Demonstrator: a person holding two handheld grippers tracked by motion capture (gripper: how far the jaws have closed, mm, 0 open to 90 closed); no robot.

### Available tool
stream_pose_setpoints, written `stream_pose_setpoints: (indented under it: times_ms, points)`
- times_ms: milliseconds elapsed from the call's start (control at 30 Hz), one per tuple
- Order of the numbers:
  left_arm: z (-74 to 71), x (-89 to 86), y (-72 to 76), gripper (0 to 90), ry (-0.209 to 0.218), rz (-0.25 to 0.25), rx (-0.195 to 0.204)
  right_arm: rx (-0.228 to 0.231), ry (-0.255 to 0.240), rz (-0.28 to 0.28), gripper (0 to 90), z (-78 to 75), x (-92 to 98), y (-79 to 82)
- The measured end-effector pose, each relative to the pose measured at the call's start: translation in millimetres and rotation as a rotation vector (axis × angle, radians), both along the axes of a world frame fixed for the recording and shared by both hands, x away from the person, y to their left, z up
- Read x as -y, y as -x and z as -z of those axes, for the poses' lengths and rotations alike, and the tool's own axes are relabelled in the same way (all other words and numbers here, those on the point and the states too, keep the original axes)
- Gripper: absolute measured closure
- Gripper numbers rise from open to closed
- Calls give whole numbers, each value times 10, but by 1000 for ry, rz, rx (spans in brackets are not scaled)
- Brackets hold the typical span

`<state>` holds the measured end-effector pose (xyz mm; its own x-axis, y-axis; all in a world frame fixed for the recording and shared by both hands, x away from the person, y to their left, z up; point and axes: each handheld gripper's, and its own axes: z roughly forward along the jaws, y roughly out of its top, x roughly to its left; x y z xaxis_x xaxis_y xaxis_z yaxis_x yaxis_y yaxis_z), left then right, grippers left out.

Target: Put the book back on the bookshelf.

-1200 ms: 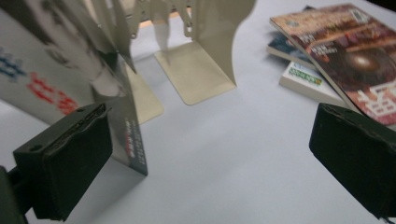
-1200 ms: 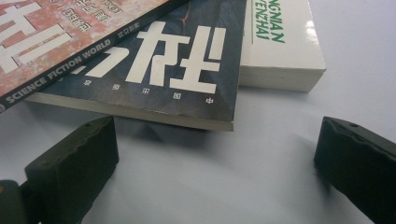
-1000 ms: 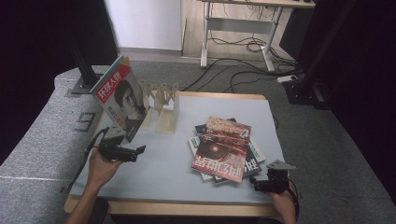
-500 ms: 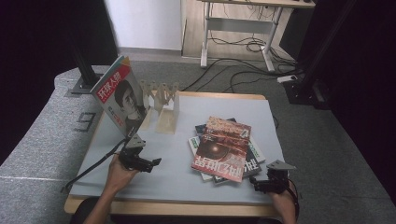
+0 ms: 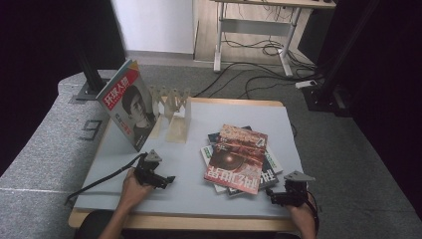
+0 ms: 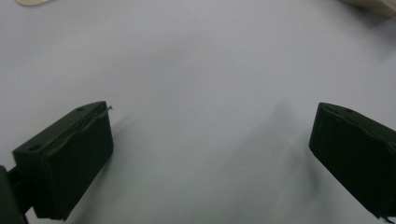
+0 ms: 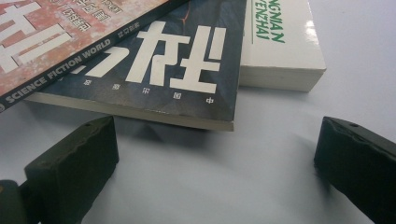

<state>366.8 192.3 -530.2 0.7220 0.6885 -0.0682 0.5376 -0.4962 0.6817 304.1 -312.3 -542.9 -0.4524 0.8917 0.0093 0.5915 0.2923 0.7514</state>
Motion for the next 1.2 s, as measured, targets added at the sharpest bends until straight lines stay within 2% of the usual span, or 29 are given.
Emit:
stream_pose_setpoints:
  times_ms: [267, 500, 700, 1200]
  points:
    - [8, 53, 25, 13, -58, -4, 27, -2, 2, 1, 0, -2, -2, 0]
    - [8, 52, 24, 13, -57, -4, 27, -8, 8, -3, 1, -15, -5, -3]
    - [8, 52, 24, 13, -57, -3, 27, -32, 13, -20, 25, -62, -9, -3]
    - [9, 53, 25, 13, -57, -4, 27, 4, 7, -50, 11, -253, -60, 5]
